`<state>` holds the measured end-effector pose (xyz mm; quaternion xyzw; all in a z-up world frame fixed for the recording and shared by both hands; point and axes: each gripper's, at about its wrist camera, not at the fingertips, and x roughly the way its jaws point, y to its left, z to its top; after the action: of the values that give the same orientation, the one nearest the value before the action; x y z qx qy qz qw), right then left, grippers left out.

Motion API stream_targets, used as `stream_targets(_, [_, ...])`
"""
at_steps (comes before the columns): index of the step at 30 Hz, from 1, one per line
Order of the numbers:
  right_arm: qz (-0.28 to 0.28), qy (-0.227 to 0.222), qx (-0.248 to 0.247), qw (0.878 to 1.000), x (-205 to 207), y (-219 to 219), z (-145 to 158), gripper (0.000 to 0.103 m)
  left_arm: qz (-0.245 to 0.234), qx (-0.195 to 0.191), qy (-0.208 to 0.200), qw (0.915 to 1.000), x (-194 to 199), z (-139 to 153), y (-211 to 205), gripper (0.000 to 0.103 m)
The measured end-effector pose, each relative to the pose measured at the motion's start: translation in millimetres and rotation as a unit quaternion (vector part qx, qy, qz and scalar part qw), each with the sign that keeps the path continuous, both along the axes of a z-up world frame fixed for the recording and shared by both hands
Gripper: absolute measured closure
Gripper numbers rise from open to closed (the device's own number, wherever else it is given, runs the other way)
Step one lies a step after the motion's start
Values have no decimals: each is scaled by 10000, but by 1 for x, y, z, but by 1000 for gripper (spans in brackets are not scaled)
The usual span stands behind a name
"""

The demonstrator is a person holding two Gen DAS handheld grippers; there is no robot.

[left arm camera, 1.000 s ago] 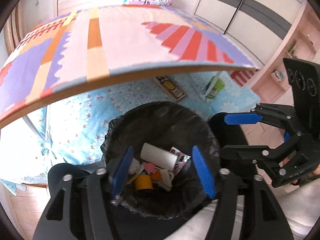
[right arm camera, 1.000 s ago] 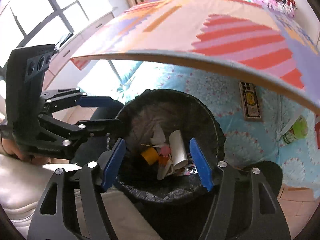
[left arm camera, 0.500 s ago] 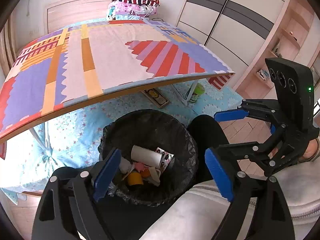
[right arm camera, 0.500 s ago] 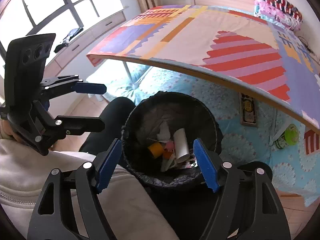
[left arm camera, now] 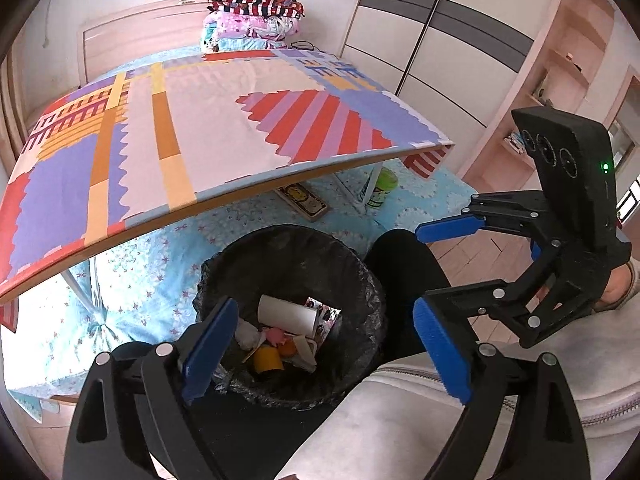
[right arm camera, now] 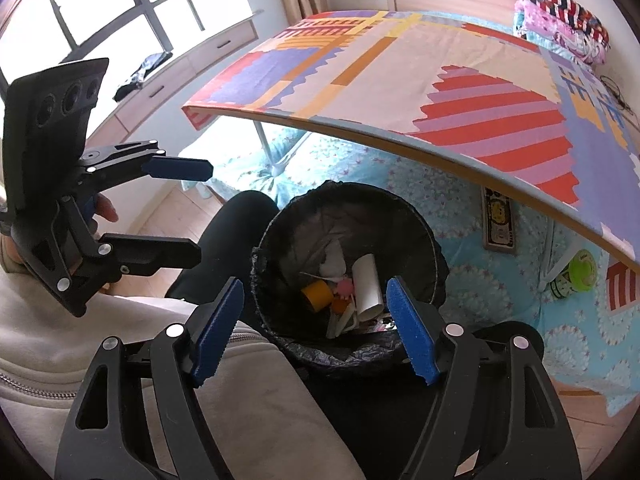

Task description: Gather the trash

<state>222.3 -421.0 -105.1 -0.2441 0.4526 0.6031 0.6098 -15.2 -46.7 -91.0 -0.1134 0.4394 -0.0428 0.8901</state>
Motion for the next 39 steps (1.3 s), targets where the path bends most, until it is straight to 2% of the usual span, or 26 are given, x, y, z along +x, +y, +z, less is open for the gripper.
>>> stream_targets(39, [31, 64, 41, 10000, 0, -1, 4, 29, 1, -57, -81, 10000, -1, 1, -1, 17])
